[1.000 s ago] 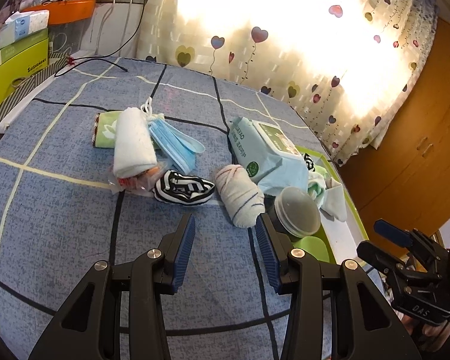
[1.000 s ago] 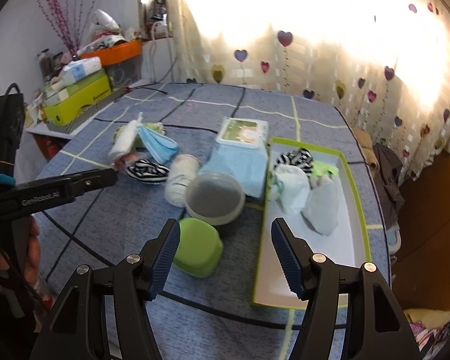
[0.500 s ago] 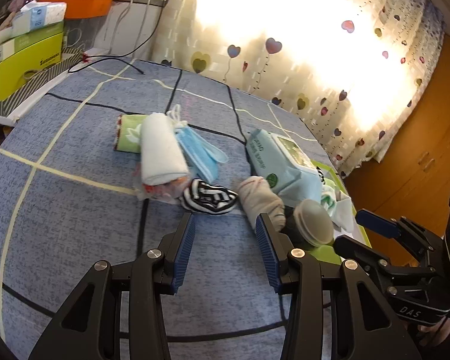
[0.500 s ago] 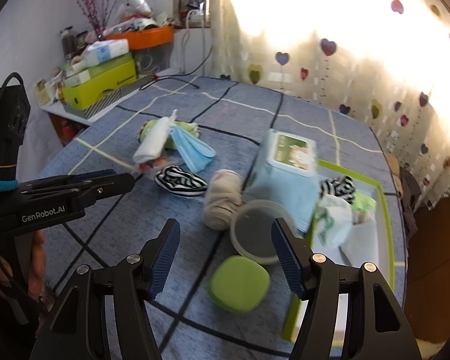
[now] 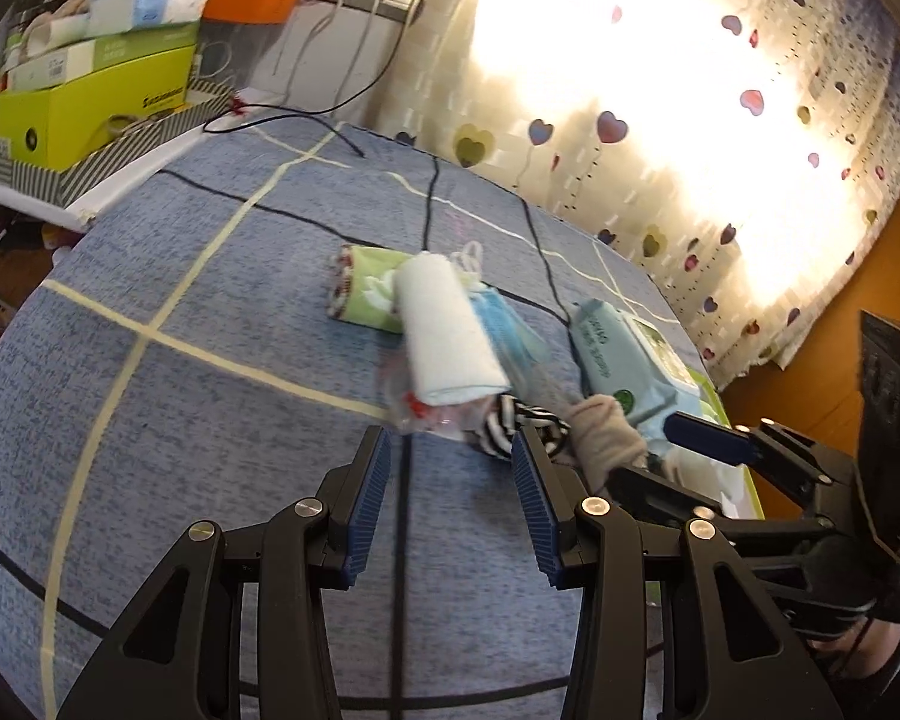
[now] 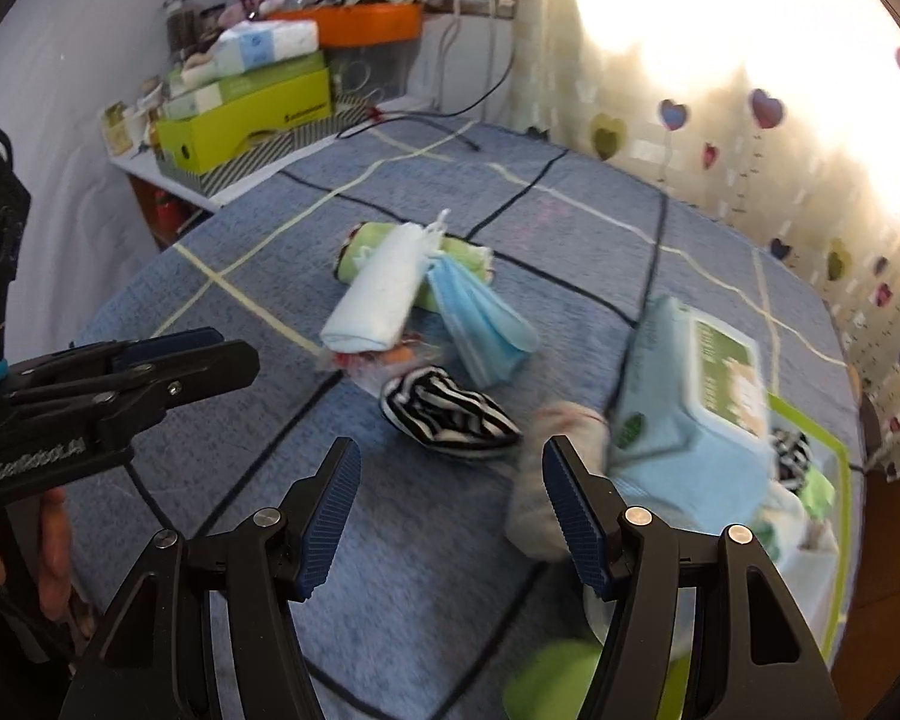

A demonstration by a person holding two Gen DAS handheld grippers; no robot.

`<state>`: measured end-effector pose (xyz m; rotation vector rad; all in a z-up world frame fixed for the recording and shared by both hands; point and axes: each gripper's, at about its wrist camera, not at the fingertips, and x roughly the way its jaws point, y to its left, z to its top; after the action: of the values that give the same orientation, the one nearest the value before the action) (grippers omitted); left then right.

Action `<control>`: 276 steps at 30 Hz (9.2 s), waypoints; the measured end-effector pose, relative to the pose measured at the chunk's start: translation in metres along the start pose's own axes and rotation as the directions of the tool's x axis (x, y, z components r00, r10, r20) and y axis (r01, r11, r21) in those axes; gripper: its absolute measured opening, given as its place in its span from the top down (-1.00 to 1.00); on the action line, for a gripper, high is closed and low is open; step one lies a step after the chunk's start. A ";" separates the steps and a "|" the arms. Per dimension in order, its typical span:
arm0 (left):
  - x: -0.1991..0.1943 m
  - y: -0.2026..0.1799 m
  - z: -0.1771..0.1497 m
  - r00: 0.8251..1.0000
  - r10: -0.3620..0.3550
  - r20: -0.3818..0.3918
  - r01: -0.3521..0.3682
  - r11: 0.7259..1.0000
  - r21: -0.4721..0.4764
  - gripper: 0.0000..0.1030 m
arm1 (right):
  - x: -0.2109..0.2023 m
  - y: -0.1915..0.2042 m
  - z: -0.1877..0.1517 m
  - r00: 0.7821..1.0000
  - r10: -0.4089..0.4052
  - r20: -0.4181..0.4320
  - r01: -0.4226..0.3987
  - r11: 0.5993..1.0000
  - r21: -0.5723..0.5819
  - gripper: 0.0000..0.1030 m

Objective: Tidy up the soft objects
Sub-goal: 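Move both grippers toward the striped sock and red-striped white sock, then grasp the black-and-white striped sock with the right gripper, then grasp the red-striped white sock with the left gripper while the right holds the striped sock, then carry both socks over the white tray with both grippers, then lower the red-striped sock into the tray and open the left gripper while the right lowers the striped sock, then move both grippers toward the white rolled cloth and blue face mask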

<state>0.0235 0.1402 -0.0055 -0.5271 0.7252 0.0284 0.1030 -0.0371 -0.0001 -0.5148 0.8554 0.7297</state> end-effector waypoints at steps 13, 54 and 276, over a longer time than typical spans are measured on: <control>0.008 0.029 0.004 0.999 -0.049 -0.010 0.048 0.998 -0.044 0.16 | 0.078 0.009 0.021 0.985 -0.015 -0.171 0.010 1.000 -0.029 -0.23; 0.083 -0.090 0.005 0.963 -0.150 -0.226 0.156 0.988 0.009 0.16 | -0.086 -0.098 -0.046 0.981 -0.076 0.177 0.040 0.980 0.195 0.75; 0.016 -0.195 -0.023 0.984 -0.139 -0.112 0.167 0.936 0.310 -0.03 | -0.128 -0.130 -0.117 0.968 -0.174 0.182 0.102 0.932 0.348 0.16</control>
<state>0.0614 -0.0429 0.0579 -0.2744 0.7559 -0.2561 0.0865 -0.2460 0.0543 -0.1844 0.7170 0.4829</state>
